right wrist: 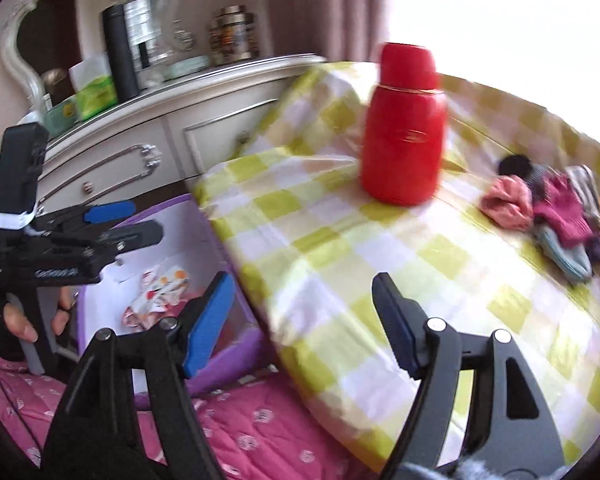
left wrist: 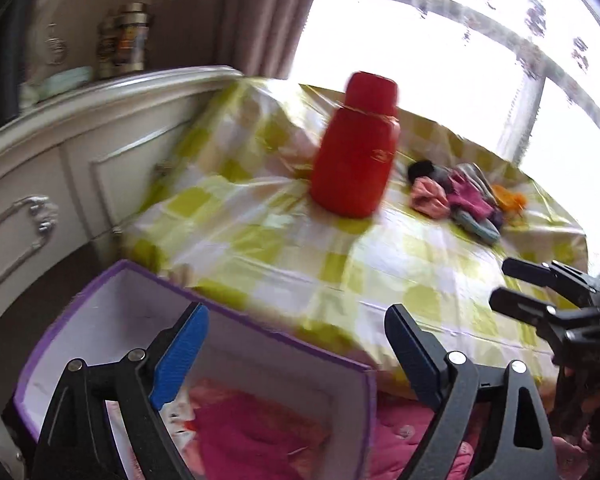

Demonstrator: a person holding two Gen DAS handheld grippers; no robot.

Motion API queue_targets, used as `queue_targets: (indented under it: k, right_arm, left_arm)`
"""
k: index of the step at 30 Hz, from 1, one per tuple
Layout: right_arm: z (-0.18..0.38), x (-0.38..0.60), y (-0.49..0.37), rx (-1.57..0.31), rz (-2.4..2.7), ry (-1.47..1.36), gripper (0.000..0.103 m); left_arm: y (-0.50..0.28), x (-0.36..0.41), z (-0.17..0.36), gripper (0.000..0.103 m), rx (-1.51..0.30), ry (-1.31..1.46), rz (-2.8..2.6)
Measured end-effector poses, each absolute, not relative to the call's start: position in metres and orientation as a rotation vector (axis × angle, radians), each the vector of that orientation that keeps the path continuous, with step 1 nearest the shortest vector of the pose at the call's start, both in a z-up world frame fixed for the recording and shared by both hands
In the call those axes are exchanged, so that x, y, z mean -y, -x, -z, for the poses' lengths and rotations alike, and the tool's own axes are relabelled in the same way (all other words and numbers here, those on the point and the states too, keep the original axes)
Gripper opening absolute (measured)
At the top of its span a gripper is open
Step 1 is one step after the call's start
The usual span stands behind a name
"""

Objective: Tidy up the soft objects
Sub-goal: 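Move both grippers back over the remaining pile on the table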

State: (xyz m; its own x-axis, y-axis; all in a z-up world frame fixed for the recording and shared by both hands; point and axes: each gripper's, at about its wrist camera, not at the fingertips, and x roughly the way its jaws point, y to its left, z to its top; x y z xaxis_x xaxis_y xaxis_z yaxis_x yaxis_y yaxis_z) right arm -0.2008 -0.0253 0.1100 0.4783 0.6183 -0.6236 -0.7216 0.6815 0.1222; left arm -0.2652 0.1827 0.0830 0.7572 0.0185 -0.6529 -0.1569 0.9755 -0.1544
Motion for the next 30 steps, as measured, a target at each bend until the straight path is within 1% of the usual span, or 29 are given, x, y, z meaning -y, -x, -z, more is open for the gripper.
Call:
queue_targets:
  k: [3,7,10,13,16,21,22,23,25,29,30]
  right_arm:
    - [-0.094,0.081,0.167,-0.757,-0.618,0.066,0.077]
    - [-0.066,0.151,0.131,-0.84,-0.435,-0.074,0.077]
    - [-0.059,0.188,0.107,-0.837,-0.345,-0.127,0.077]
    - [-0.066,0.207,0.074,-0.814,-0.307,-0.131,0.077]
    - [-0.078,0.209,0.037,-0.77,-0.315,-0.105,0.077]
    - [-0.083,0.181,-0.035,-0.75,-0.368,-0.015,0.078]
    - [-0.081,0.172,-0.05,-0.752,-0.372,0.013,0.078]
    - [-0.078,0.162,-0.064,-0.754,-0.369,0.041,0.078]
    - [-0.071,0.145,-0.093,-0.769,-0.357,0.086,0.078]
    - [-0.038,0.118,-0.138,-0.873,-0.292,0.186,0.078]
    - [-0.029,0.112,-0.143,-0.901,-0.266,0.239,0.076]
  left_arm:
    - [0.206,-0.132,-0.067,0.091,-0.828,0.144,0.077]
    - [0.123,-0.072,-0.036,0.091,-0.94,0.124,0.169]
    - [0.072,-0.041,-0.019,0.091,-0.928,0.171,0.154]
    - [0.035,-0.021,-0.009,0.091,-0.89,0.179,0.122]
    - [0.013,-0.014,-0.005,0.091,-0.851,0.133,0.092]
    - [-0.006,-0.022,0.003,0.091,-0.88,0.125,0.092]
    - [-0.006,-0.022,0.004,0.093,-0.877,0.123,0.095]
    - [-0.006,-0.021,0.004,0.094,-0.877,0.118,0.099]
    - [-0.007,-0.017,0.006,0.102,-0.885,0.1,0.112]
    - [-0.007,-0.012,0.006,0.103,-0.895,0.079,0.116]
    - [-0.007,-0.013,0.006,0.103,-0.893,0.084,0.12]
